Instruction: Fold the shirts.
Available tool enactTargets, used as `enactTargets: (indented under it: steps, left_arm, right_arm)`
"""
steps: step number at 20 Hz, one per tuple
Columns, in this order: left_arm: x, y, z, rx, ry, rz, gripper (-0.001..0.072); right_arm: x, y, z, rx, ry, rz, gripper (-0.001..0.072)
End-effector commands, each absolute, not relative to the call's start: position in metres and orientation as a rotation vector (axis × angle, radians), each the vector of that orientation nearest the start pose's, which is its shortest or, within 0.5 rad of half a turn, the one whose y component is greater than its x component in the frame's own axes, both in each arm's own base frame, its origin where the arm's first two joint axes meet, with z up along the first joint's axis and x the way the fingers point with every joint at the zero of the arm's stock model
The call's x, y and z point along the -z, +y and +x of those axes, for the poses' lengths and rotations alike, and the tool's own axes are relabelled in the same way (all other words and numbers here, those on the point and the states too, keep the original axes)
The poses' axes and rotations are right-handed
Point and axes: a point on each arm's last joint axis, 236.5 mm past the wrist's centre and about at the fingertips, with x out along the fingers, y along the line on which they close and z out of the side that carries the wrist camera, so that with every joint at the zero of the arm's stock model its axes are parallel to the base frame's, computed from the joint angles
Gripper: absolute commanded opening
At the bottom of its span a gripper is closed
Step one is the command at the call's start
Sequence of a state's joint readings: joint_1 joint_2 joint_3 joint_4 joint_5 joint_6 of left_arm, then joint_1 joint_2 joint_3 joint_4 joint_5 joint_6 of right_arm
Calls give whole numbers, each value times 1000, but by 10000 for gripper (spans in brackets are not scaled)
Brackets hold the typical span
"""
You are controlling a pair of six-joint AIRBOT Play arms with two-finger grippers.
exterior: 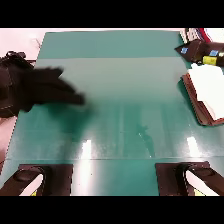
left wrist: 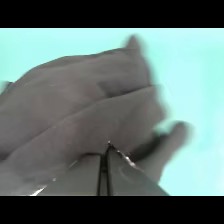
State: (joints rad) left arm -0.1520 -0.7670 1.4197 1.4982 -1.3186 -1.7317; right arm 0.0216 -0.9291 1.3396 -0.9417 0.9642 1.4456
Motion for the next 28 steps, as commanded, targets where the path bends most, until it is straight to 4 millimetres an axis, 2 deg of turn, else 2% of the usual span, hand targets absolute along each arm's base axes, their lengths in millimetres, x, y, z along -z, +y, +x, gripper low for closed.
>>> enactTargets:
  steps: [1, 2, 4, 7, 8, 9, 10, 11, 12, 13, 14, 15, 17, 19, 21, 22, 23, 25, 28]
  left_arm:
    - [-329, -136, 299, 376, 550, -204, 23]
    - [-317, -161, 302, 434, 589, -183, 23]
    - [-282, -221, 308, 551, 688, -123, 24]
    - [-214, -327, 311, 725, 792, -12, 26]
    - [-196, -361, 310, 798, 794, 5, 92]
    - [-182, -395, 308, 868, 791, -21, 438]
    - [-174, -417, 310, 904, 798, -82, 597]
    - [-168, -428, 317, 915, 805, -119, 594]
    - [-167, -425, 330, 896, 806, -130, 594]
    - [-170, -409, 349, 856, 800, -143, 594]
    - [-176, -386, 372, 801, 792, -162, 593]
    - [-179, -351, 400, 726, 791, -188, 593]
    - [-167, -273, 447, 560, 828, -238, 593]
    - [-135, -202, 471, 413, 913, -284, 593]
    - [-87, -151, 475, 305, 1023, -319, 593]
    - [-59, -134, 471, 265, 1083, -335, 593]
    - [-33, -124, 464, 235, 1140, -351, 593]
    - [17, -120, 446, 215, 1256, -348, 593]
    - [63, -140, 429, 276, 1363, -388, 594]
  right_arm:
    - [-328, 125, 382, -481, 437, 347, 24]
    - [-339, 126, 385, -489, 422, 338, 24]
    - [-354, 128, 390, -504, 410, 321, 24]
    - [-360, 133, 395, -532, 439, 293, 24]
    - [-359, 135, 396, -542, 459, 283, 24]
    - [-356, 137, 396, -553, 482, 274, 24]
    - [-352, 139, 397, -563, 510, 264, 24]
    - [-348, 140, 396, -570, 534, 257, 24]
    - [-344, 141, 396, -576, 554, 254, 24]
    - [-340, 142, 396, -576, 564, 254, 24]
    - [-338, 142, 396, -576, 572, 255, 24]
    - [-336, 140, 396, -571, 575, 250, 24]
    - [-337, 141, 396, -572, 574, 250, 24]
    - [-337, 140, 396, -571, 575, 250, 24]
    - [-337, 140, 396, -571, 575, 250, 24]
    - [-336, 141, 396, -571, 575, 250, 24]
    - [-337, 140, 396, -571, 575, 250, 24]
    - [-336, 140, 396, -571, 575, 249, 24]
    - [-335, 141, 395, -572, 580, 249, 24]
